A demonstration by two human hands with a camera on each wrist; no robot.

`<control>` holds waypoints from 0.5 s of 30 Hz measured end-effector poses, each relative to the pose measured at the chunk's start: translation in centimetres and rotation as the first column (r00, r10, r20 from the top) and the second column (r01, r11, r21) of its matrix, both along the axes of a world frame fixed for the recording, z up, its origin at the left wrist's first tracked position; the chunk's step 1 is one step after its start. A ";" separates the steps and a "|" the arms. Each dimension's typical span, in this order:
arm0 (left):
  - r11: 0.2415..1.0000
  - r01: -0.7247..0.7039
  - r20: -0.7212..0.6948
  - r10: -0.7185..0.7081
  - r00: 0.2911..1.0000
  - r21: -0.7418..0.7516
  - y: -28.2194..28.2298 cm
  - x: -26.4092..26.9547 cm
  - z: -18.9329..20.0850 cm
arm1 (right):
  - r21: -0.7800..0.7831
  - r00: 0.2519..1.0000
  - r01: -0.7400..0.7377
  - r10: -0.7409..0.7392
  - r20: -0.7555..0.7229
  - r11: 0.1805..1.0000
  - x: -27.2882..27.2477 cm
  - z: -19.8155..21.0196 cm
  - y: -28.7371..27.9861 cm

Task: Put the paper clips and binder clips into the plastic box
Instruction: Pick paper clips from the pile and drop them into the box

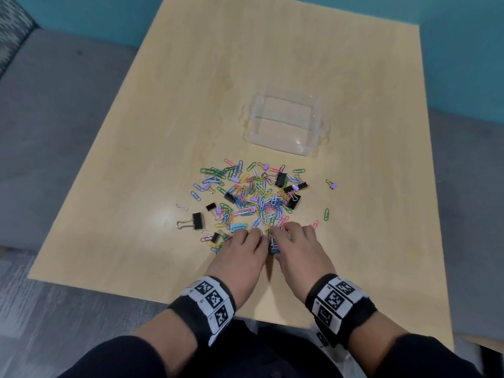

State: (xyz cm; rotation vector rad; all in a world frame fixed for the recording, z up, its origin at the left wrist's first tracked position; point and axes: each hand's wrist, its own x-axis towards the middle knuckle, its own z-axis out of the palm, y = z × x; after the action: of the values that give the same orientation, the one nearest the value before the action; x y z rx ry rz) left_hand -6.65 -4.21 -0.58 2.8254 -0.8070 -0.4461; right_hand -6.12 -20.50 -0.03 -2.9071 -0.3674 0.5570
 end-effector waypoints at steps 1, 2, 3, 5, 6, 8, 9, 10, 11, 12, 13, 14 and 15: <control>1.000 0.011 -0.001 -0.011 1.000 -0.003 0.1 0.1 0.1 | -0.005 1.000 -0.010 0.010 0.001 1.000 0.2 -0.1 -0.1; 1.000 0.022 0.001 -0.022 1.000 -0.001 0.1 0.2 0.2 | -0.013 1.000 -0.028 0.028 0.005 1.000 0.3 0.0 -0.2; 0.999 0.032 0.011 -0.032 0.999 0.004 0.1 0.3 0.3 | -0.020 0.999 -0.050 0.051 0.014 0.999 0.4 0.0 -0.3; 0.998 0.060 0.028 -0.060 0.998 0.005 0.1 0.7 0.3 | -0.019 0.996 -0.081 0.081 0.030 0.997 0.6 0.3 -0.3; 0.997 0.071 0.030 -0.071 0.997 0.001 0.1 0.8 0.4 | -0.014 0.996 -0.086 0.086 0.030 0.996 0.6 0.6 -0.3; 0.997 0.075 0.032 -0.075 0.997 -0.002 0.2 1.3 0.5 | 0.004 0.996 -0.087 0.087 0.020 0.996 0.8 0.9 -0.3; 0.998 0.068 0.032 -0.067 0.997 -0.006 0.2 1.5 0.5 | 0.014 0.996 -0.089 0.089 0.006 0.996 0.9 1.1 -0.4; 0.999 0.048 0.018 -0.048 0.999 -0.010 0.2 1.6 0.5 | 0.019 0.996 -0.090 0.091 -0.018 0.996 1.0 1.4 -0.4; 1.000 0.019 -0.003 -0.019 1.000 -0.022 0.1 1.8 0.5 | 0.027 0.995 -0.097 0.098 -0.035 0.995 1.2 1.5 -0.4; 0.999 -0.010 -0.024 0.009 1.000 -0.036 0.1 2.0 0.4 | 0.032 0.994 -0.095 0.097 -0.059 0.995 1.3 1.7 -0.4; 0.998 -0.034 -0.043 0.031 0.999 -0.049 0.1 2.1 0.4 | 0.036 0.992 -0.098 0.100 -0.072 0.995 1.5 1.9 -0.5; 0.997 -0.053 -0.062 0.050 0.997 -0.050 0.1 2.2 0.5 | 0.038 0.991 -0.096 0.099 -0.085 0.995 1.7 2.1 -0.5; 0.997 -0.064 -0.081 0.060 0.995 -0.051 0.1 2.4 0.6 | 0.043 0.991 -0.102 0.106 -0.087 0.994 1.9 2.2 -0.6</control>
State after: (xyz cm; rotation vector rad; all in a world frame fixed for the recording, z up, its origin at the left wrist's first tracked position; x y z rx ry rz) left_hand -4.27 -4.14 0.02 2.7560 -0.7034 -0.5156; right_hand -4.21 -21.10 2.13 -2.8274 -0.5139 0.6852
